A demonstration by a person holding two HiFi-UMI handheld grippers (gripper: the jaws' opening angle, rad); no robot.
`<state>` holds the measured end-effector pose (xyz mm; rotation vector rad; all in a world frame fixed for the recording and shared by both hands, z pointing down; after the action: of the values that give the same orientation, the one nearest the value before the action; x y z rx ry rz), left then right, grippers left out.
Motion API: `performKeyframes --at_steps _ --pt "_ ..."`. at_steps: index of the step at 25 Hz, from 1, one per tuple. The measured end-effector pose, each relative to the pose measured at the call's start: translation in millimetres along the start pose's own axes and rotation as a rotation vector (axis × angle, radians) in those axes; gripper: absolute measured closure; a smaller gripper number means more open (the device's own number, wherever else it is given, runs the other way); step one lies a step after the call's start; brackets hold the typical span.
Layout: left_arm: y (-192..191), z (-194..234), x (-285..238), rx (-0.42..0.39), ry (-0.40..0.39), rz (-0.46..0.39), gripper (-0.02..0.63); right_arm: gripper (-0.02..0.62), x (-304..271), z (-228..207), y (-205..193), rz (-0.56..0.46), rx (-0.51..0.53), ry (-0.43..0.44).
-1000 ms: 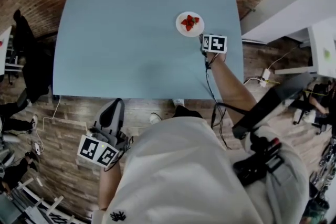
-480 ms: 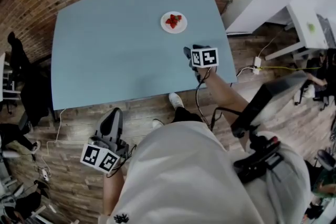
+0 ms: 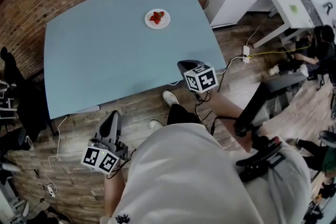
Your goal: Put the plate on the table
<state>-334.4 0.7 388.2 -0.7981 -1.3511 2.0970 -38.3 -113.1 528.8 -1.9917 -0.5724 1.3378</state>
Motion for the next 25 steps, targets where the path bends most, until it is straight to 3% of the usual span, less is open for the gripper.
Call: performKeyframes --at_steps 14,25 --pt "-14 -22 5 0.003 -0.046 0.011 0.604 0.588 77 87 -16 -0.05 0.223 0.159" --pt "-19 -27 4 0.012 -0.066 0.026 0.604 0.588 94 118 -16 -0.075 0.31 0.191"
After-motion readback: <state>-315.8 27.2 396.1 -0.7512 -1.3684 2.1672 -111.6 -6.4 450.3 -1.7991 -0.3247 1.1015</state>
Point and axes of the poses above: the fingertips, and each gripper's own axes: x backward along the fingers, z to its left, y out of its top, the point moved 2 cm from there along x, backward along the fingers, and after that the axes turned 5 degrees about -x, right-handed, at the moved point
